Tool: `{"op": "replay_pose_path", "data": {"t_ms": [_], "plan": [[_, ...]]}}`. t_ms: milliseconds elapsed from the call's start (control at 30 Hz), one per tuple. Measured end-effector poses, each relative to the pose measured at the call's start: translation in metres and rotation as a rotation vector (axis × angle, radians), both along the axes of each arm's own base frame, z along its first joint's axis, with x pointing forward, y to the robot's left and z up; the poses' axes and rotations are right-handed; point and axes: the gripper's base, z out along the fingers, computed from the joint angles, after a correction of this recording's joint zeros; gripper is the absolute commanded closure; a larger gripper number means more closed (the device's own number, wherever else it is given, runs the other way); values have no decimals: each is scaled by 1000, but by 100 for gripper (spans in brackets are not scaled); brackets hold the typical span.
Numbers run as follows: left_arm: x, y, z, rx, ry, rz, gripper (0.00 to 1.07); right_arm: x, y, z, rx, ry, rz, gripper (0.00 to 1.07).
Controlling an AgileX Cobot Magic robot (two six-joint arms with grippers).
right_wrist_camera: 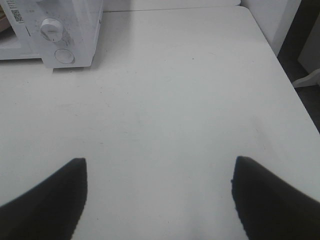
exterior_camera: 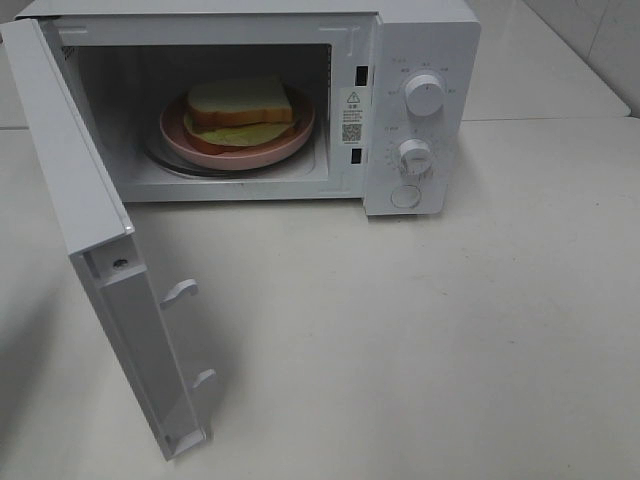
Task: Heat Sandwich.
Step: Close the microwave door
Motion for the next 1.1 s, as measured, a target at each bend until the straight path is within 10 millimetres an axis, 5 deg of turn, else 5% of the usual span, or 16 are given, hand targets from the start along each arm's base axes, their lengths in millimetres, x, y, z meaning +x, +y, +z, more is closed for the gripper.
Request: {"op": "replay_pose_path", "data": {"t_ms": [500,1100], "plan": [[35,-20,-25,-45,22,-178,107,0,0,0,0,0,0,31],[56,-76,-38,-85,7,-322,107,0,0,0,0,0,0,31]]}}
